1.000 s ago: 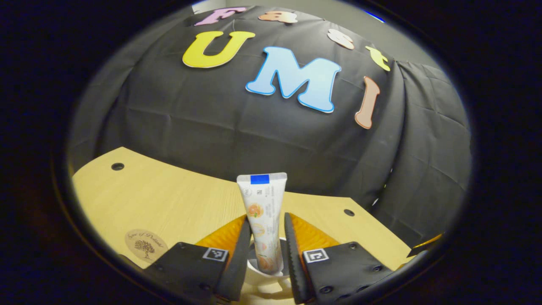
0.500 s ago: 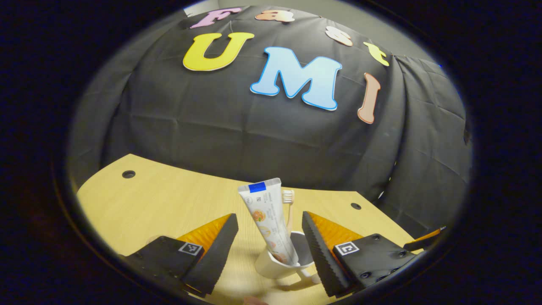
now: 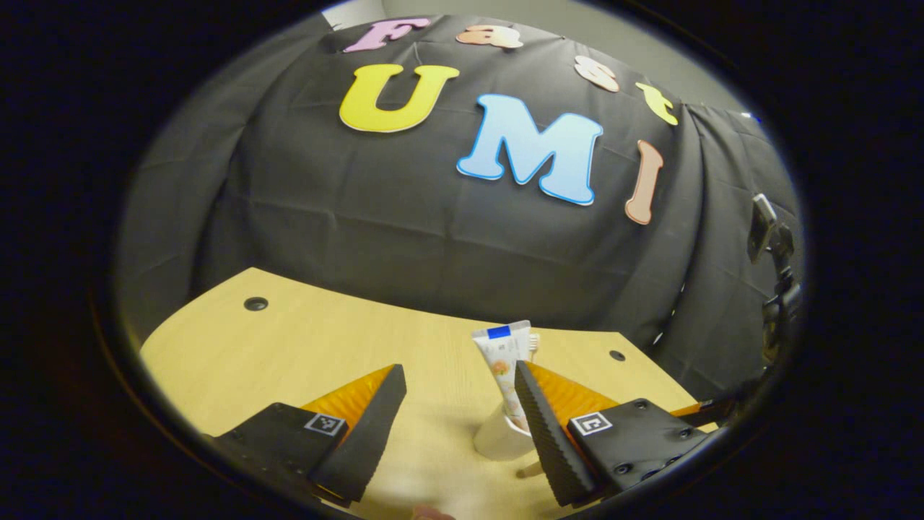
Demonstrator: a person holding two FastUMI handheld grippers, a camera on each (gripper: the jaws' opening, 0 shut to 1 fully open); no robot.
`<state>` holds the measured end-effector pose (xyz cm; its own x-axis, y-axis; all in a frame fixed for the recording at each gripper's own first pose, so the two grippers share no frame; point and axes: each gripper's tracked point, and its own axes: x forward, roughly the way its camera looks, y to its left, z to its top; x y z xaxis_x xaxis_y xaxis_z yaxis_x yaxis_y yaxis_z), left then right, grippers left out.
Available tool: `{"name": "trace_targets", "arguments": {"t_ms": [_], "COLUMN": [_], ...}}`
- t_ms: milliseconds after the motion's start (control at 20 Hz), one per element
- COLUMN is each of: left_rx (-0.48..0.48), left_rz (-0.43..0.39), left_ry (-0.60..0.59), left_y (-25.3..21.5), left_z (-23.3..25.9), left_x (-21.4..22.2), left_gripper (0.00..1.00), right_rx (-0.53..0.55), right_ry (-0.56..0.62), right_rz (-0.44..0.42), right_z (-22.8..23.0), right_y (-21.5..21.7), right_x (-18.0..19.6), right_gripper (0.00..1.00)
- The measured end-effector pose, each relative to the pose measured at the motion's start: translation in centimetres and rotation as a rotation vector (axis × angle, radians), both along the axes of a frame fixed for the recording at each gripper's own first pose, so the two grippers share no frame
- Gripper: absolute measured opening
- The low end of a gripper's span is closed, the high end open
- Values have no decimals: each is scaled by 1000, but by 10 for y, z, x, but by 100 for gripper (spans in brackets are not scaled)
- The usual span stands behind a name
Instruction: Put the toothbrush and toothpaste on the desktop into the cup, then pick up the cup and place it on the coaster on the desktop.
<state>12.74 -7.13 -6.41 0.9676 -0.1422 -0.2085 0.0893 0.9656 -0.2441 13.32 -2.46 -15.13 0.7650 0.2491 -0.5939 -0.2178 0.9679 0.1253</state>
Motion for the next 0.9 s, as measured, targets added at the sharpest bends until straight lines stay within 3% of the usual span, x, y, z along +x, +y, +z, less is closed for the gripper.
{"name": "trace_targets", "arguments": {"t_ms": [200, 900], "left_rx": [-1, -28], "left_rz": [35, 118], "left_ry": [26, 88], "left_y": [28, 85], "left_z": [-1, -5], "left_x": [-14, -50], "left_gripper": [97, 98], "right_rx": [-31, -90], "right_ry": [44, 361], "right_rz": [25, -42], "right_z": [-15, -83], "right_y": [21, 36], "right_x": [14, 50], "right_gripper": [92, 92]}}
